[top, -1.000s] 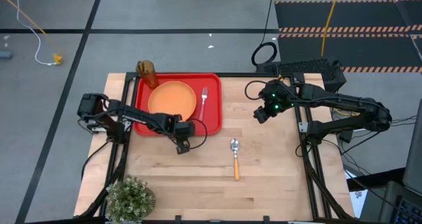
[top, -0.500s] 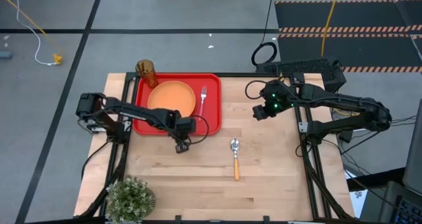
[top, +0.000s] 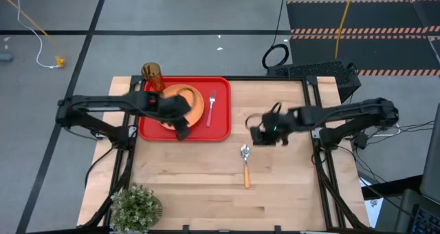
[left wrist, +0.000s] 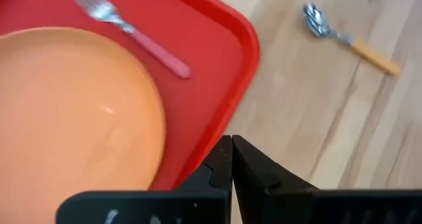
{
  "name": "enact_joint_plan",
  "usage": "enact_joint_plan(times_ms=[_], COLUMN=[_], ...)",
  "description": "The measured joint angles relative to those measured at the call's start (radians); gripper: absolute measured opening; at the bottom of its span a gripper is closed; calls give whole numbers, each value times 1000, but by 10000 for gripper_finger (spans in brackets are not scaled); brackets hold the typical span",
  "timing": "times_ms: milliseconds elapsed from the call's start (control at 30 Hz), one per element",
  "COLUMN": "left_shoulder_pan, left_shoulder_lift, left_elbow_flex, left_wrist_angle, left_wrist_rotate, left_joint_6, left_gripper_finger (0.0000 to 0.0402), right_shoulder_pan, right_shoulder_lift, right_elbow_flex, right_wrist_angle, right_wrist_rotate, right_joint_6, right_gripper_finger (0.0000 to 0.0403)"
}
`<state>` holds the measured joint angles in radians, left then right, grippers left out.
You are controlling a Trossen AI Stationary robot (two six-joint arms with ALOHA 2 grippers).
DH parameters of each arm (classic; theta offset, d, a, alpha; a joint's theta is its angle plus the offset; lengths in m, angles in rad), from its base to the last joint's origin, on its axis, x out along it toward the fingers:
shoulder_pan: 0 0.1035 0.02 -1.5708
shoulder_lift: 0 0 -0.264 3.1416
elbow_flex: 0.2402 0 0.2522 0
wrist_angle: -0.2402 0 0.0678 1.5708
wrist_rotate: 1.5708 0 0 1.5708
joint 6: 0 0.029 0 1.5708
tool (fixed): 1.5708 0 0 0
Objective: Pick and place plate/cup/fork/spoon on tray
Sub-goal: Put the orange spoon on the red serving tray to the right of the pink fork
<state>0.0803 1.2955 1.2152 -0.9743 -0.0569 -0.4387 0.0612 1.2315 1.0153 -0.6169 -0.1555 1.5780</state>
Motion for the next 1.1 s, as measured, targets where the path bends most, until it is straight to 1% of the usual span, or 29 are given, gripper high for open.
enact_joint_plan(times_ms=[133,200,367,533,633,667,733,833,900,1033,1100], left_shoulder_pan=[31,43,61,60,60,60,60,60,60,60,60], left_shoulder_lift=[-118,-166,-259,-319,-326,-327,-328,-327,-327,-328,-328], left_elbow_flex=[0,-1,-1,-1,-1,-1,-2,-2,-2,-2,-2], left_wrist_angle=[-26,-34,-88,-143,-153,-154,-154,-155,-155,-155,-155], left_wrist_rotate=[-52,-58,-69,-76,-96,-101,-103,-103,-103,-103,-103], left_joint_6=[-9,6,3,-31,-25,-16,-1,10,9,8,8], left_gripper_finger=[5,5,5,5,5,5,5,5,5,5,5], right_shoulder_pan=[120,165,231,233,228,226,220,215,216,212,209], right_shoulder_lift=[94,147,291,411,461,477,502,522,534,542,544], right_elbow_flex=[7,21,72,117,123,123,122,122,122,122,122], right_wrist_angle=[11,20,14,8,21,21,26,30,34,69,86], right_wrist_rotate=[24,38,77,87,159,165,151,111,102,109,130], right_joint_6=[122,158,217,187,271,302,310,288,278,234,201], right_gripper_finger=[82,82,82,82,82,84,89,105,118,146,159])
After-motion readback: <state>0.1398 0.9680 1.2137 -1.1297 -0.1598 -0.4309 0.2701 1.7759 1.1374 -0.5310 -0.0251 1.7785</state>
